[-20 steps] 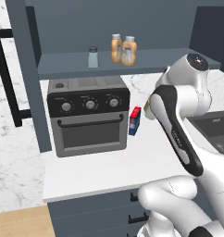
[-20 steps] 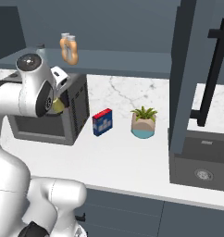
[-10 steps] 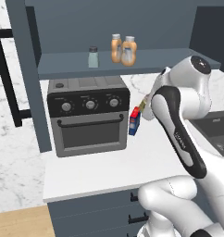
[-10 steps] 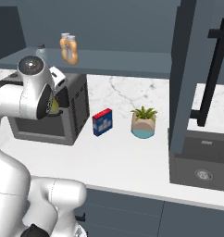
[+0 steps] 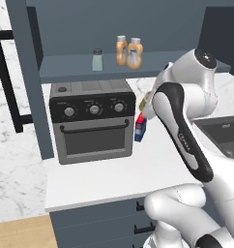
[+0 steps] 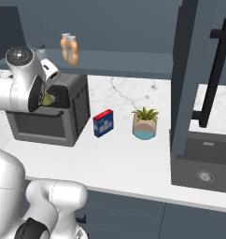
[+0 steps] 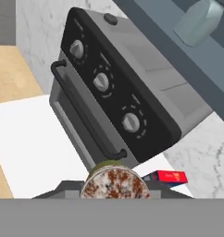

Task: Put the shaker and condiment bottle from the counter next to their counterparts in the cabinet.

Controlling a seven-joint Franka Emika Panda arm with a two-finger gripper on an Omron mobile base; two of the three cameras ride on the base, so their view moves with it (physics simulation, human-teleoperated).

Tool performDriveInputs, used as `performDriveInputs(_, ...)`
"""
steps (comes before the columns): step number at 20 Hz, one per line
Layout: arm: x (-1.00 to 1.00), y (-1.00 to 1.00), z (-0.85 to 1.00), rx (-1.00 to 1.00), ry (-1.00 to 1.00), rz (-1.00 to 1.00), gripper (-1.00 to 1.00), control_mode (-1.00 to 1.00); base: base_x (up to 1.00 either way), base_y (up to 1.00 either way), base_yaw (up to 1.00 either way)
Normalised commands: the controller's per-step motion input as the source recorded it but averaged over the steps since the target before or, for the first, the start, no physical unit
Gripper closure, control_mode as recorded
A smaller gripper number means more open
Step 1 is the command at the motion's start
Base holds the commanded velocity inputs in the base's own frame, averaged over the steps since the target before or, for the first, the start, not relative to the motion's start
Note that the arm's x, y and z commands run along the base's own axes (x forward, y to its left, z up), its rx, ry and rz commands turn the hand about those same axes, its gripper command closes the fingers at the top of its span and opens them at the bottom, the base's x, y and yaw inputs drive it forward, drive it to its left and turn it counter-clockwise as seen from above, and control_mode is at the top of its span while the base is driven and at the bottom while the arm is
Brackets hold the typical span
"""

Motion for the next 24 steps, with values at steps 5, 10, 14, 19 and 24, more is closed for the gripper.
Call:
performDriveInputs(5,0.0,0.0,0.23,0.07,0.08,-0.07,1.0,-1.0,0.0,0.0,0.0)
performDriveInputs(10,0.0,0.0,0.07,0.03,0.09,-0.15,1.0,-1.0,0.0,0.0,0.0)
performDriveInputs(14,0.0,0.0,0.0,0.06,0.05,-0.2,1.0,-1.0,0.0,0.0,0.0)
performDriveInputs(19,0.0,0.07,0.0,0.06,0.0,-0.13,1.0,-1.0,0.0,0.0,0.0)
performDriveInputs(24,0.0,0.16,0.0,0.08,0.0,-0.04,1.0,-1.0,0.0,0.0,0.0)
